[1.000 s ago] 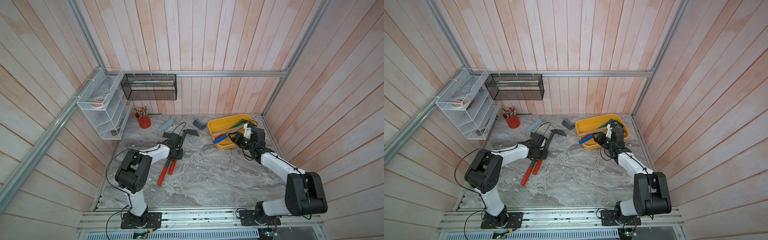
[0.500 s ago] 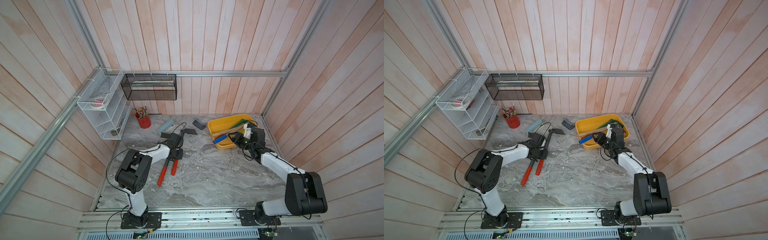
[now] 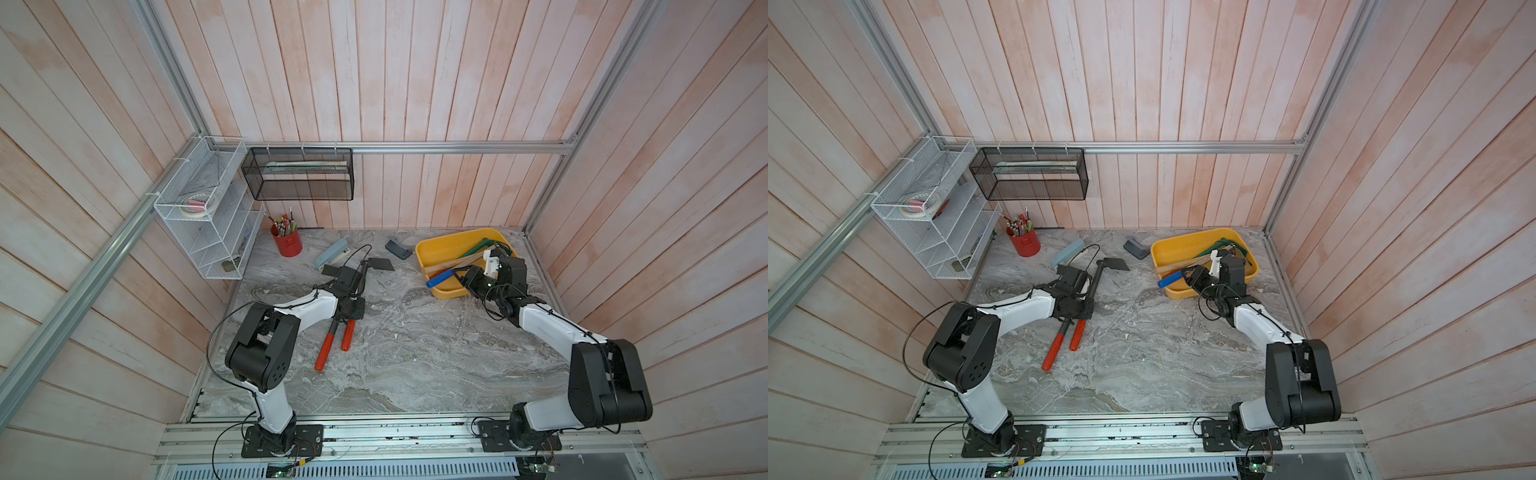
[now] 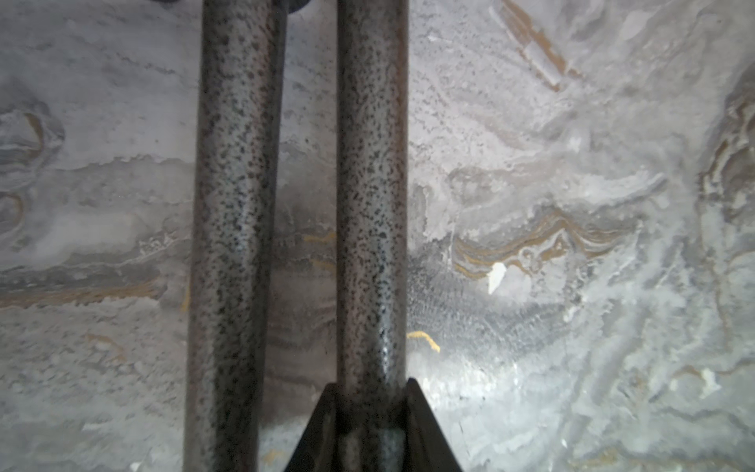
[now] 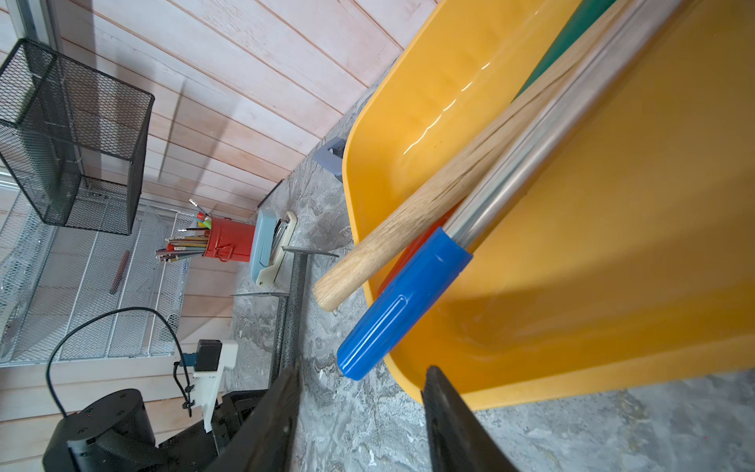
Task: Put the small hoe into the storage box
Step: Pick up the hoe from the center of the board.
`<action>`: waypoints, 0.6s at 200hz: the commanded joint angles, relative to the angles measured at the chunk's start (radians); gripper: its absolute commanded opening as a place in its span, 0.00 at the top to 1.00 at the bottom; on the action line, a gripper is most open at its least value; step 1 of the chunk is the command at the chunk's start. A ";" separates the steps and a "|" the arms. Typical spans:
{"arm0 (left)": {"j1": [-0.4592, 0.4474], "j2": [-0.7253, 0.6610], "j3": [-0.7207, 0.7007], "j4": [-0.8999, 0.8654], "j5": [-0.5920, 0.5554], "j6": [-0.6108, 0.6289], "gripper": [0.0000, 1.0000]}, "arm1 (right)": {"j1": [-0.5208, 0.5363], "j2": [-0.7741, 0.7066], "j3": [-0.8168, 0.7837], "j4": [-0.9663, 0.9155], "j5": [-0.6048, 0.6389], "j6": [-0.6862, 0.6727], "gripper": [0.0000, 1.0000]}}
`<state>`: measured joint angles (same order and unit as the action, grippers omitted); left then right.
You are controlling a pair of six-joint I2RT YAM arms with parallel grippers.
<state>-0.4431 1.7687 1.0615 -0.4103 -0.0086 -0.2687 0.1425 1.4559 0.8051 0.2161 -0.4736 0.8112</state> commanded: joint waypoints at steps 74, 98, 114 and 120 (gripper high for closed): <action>0.001 -0.111 -0.015 -0.005 0.044 0.013 1.00 | 0.119 0.044 0.078 0.057 -0.086 0.084 0.44; 0.002 -0.127 -0.015 -0.007 0.064 0.011 1.00 | 0.152 0.072 0.080 0.105 -0.112 0.128 0.43; 0.000 -0.139 -0.016 -0.008 0.068 0.006 1.00 | 0.175 0.093 0.087 0.120 -0.119 0.148 0.43; 0.000 -0.143 -0.017 -0.008 0.070 0.004 1.00 | 0.180 0.100 0.089 0.125 -0.120 0.152 0.43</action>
<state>-0.4431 1.6779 1.0477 -0.4454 0.0307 -0.2611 0.2993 1.5242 0.8635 0.2947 -0.5663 0.9218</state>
